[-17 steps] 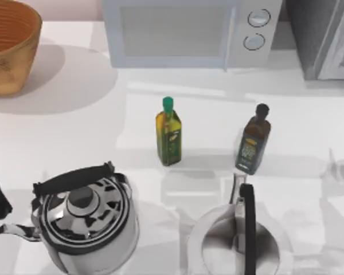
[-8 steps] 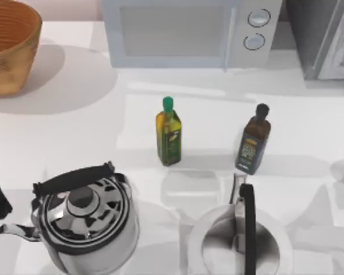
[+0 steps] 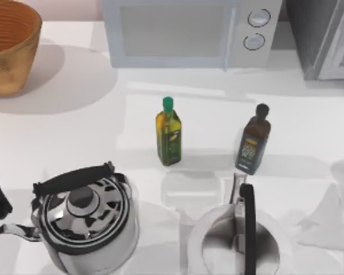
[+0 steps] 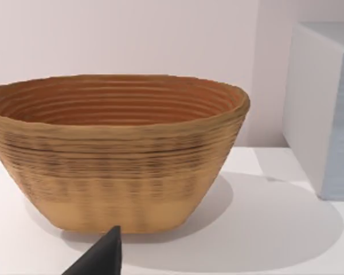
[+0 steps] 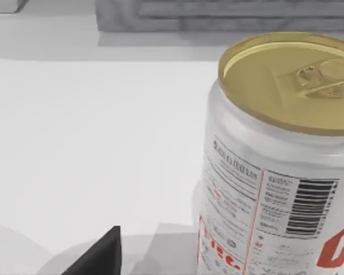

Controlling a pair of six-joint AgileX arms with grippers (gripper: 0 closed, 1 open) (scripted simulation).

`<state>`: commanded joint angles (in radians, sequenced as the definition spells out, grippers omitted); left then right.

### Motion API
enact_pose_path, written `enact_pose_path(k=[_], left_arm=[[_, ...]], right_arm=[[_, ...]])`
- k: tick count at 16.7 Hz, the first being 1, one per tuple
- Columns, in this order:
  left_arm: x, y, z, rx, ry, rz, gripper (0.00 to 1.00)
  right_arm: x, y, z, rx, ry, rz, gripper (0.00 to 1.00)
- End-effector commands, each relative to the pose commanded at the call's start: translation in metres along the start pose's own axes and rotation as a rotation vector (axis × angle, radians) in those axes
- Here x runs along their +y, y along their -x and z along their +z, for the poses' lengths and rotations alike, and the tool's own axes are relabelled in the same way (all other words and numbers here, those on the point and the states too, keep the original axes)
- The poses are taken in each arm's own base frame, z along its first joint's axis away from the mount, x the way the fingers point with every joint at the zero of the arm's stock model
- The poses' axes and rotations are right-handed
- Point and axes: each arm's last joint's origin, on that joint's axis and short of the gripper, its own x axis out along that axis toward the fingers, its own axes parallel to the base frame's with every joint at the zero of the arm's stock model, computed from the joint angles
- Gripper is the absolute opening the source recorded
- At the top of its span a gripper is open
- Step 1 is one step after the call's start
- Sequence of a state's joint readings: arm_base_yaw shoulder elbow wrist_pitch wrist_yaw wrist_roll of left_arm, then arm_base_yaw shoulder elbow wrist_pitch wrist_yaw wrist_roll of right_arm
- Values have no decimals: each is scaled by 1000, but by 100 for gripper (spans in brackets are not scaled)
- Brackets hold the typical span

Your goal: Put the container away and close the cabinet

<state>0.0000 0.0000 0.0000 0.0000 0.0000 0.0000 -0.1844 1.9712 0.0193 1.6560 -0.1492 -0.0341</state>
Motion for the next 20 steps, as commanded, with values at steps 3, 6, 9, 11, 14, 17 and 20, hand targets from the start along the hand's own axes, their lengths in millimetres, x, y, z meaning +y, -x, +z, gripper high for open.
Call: enact_pose_path(k=[3, 6, 9, 11, 14, 17, 20], left_arm=[[0, 0, 0, 0, 0, 0, 100], [0, 0, 0, 0, 0, 0, 100], [0, 0, 0, 0, 0, 0, 100], [0, 0, 0, 0, 0, 0, 100], [0, 0, 0, 0, 0, 0, 100], [0, 0, 0, 0, 0, 0, 100], [0, 0, 0, 0, 0, 0, 100]], right_arm=[[1, 0, 0, 3, 0, 3, 100], [0, -15, 0, 0, 0, 0, 100], [0, -38, 0, 0, 0, 0, 100], [0, -52, 0, 0, 0, 0, 100], [0, -60, 0, 0, 0, 0, 100], [0, -60, 0, 0, 0, 0, 100], [0, -60, 0, 0, 0, 0, 77]])
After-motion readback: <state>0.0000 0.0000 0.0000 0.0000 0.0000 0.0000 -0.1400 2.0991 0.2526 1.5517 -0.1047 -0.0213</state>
